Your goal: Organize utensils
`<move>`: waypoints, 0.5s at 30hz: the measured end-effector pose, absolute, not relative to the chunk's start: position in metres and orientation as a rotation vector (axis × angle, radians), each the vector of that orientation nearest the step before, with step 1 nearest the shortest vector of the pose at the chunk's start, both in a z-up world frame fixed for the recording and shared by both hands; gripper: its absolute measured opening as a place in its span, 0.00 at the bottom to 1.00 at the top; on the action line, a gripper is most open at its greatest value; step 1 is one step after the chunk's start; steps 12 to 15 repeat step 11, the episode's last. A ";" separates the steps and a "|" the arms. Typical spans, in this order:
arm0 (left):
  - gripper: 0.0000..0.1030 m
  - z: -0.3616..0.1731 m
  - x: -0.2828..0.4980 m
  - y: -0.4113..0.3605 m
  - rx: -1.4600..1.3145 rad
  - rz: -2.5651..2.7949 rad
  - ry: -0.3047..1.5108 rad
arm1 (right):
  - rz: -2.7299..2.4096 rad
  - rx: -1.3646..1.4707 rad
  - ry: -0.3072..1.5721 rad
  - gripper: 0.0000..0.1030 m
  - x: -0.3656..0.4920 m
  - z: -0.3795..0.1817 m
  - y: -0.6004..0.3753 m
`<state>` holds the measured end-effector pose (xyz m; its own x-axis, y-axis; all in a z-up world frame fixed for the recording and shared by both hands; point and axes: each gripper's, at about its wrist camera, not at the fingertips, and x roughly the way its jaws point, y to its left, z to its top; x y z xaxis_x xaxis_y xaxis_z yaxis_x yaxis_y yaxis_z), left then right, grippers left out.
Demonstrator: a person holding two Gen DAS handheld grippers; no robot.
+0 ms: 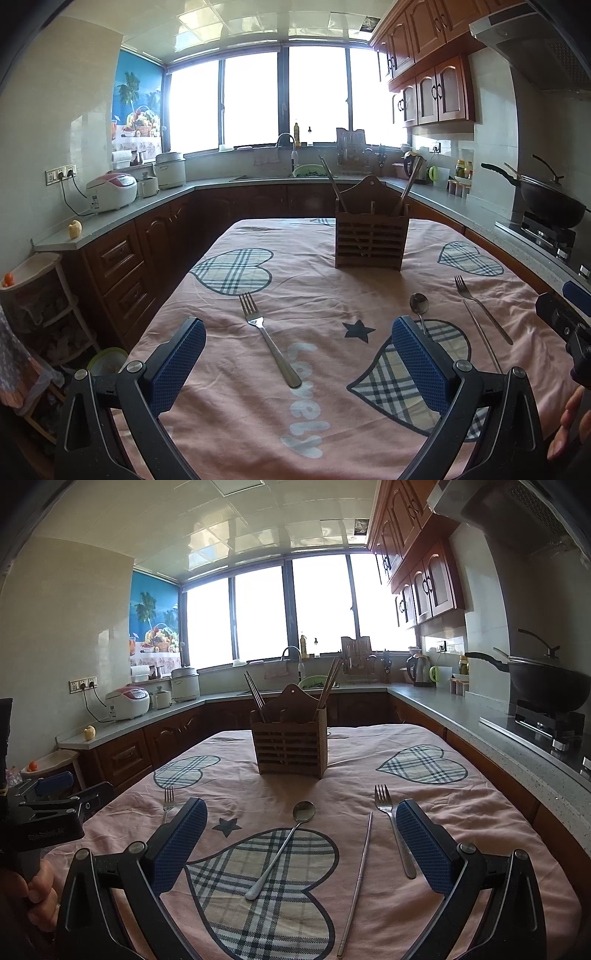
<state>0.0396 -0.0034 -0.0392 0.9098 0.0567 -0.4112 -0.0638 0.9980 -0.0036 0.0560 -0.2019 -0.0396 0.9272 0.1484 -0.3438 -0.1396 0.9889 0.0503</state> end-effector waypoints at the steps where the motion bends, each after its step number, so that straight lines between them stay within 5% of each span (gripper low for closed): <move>1: 0.99 -0.039 0.040 -0.004 -0.016 0.060 0.425 | 0.147 0.028 0.358 1.00 0.058 -0.040 -0.205; 15: 0.99 -0.034 0.045 -0.011 -0.024 0.038 0.426 | 0.145 0.038 0.381 1.00 0.068 -0.043 -0.209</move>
